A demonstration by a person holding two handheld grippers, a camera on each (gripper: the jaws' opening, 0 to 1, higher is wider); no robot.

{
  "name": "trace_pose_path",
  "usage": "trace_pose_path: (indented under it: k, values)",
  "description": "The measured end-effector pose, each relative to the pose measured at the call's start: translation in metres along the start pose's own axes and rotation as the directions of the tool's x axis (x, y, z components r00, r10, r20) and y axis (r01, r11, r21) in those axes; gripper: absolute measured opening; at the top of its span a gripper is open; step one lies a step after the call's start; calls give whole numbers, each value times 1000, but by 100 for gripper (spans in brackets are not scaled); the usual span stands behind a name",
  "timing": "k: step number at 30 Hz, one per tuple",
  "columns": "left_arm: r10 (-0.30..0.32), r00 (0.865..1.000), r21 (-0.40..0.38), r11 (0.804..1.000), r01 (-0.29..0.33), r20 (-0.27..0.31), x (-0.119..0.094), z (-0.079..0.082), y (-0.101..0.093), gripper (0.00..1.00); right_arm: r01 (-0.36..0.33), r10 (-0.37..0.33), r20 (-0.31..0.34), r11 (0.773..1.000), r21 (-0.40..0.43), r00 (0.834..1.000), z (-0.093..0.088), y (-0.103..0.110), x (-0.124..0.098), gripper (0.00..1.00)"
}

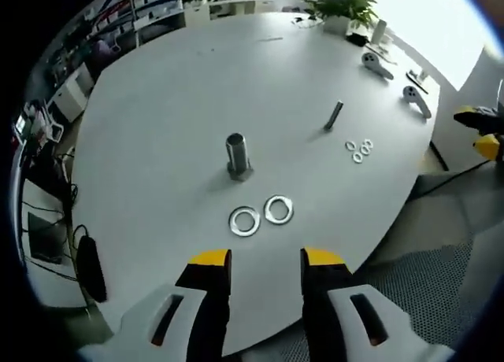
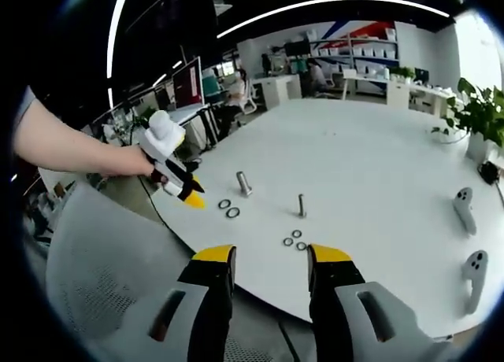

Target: Place the washer onto the threaded stud by aligning its center hole with the stud, sliding it down to the base, and recovering from edge contact or off-axis alignment until the washer reaches the visible bottom stop.

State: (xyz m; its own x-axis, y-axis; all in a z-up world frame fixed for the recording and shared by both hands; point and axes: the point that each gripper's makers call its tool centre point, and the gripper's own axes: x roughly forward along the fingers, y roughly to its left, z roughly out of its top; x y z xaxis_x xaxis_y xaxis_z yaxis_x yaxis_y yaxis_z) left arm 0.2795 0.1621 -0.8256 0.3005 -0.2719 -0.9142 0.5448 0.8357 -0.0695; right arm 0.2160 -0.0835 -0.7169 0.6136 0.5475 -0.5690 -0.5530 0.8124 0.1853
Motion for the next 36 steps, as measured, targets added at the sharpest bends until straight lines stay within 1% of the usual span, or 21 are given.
trace_pose_path:
  k: [2,3,6,8,10,11,12,13,14,16,17,19,21,24,26,28,31,32,34,36]
  values:
    - [4,1000,0,1000,-4,-16,4,0,5,33,1,-1,3,1000,1,1000,1,0,0,38]
    - [7,999,-10,1000,-7,-34,6,-2,8,33,0,0,7,1000,4,1000,1,-1,0,38]
    - [-1,999,-29,1000,-1,-53,13,-1,11,33,-1,1,6,1000,7,1000,1,-1,0,38]
    - [14,996,9,1000,-14,-83,18,-2,14,33,-5,5,0,1000,6,1000,0,0,0,38]
    - [12,995,11,1000,-11,-101,23,-2,15,33,-8,8,-2,1000,4,1000,-1,0,1,38]
    - [7,993,-8,1000,-8,-117,26,-4,14,33,-7,7,0,1000,7,1000,0,0,0,38]
    - [-6,993,-46,999,0,-120,28,-5,11,33,-5,5,3,1000,13,1000,0,-1,0,38]
    - [-23,994,-64,998,16,-109,32,-2,7,34,-3,2,9,1000,19,1000,1,-2,0,38]
    - [-18,994,-52,999,13,-111,33,-2,5,33,-2,2,14,1000,20,1000,2,-2,-1,38]
    - [0,992,-4,1000,-1,-123,36,-1,4,33,-3,3,14,1000,16,1000,2,-1,-1,38]
    - [1,991,3,1000,0,-137,39,-2,4,33,-6,6,8,1000,14,1000,1,-1,0,38]
    - [3,989,-6,1000,-4,-146,44,-1,6,34,-8,8,2,1000,13,1000,0,-1,0,38]
    - [4,988,-22,1000,-7,-155,47,0,7,34,0,0,13,1000,19,1000,1,-2,-1,38]
    - [26,987,-11,1000,-28,-161,49,3,10,34,0,0,12,1000,24,1000,1,-2,-1,38]
    - [23,984,-11,1000,-25,-175,51,3,12,34,-5,5,9,1000,18,1000,1,-1,0,38]
    - [28,980,11,1000,-27,-196,52,2,14,34,-7,6,8,1000,15,1000,1,-1,0,38]
    - [27,979,28,999,-22,-203,56,4,18,34,-2,1,14,1000,23,1000,2,-2,-1,37]
    - [16,978,23,1000,-11,-208,56,4,15,35,0,0,15,1000,24,1000,2,-3,-1,37]
    - [11,981,3,1000,-10,-191,55,9,14,35,-3,3,15,1000,23,1000,2,-2,-1,37]
    - [15,979,13,1000,-12,-202,56,8,15,34,-7,7,9,1000,18,1000,1,-1,0,37]
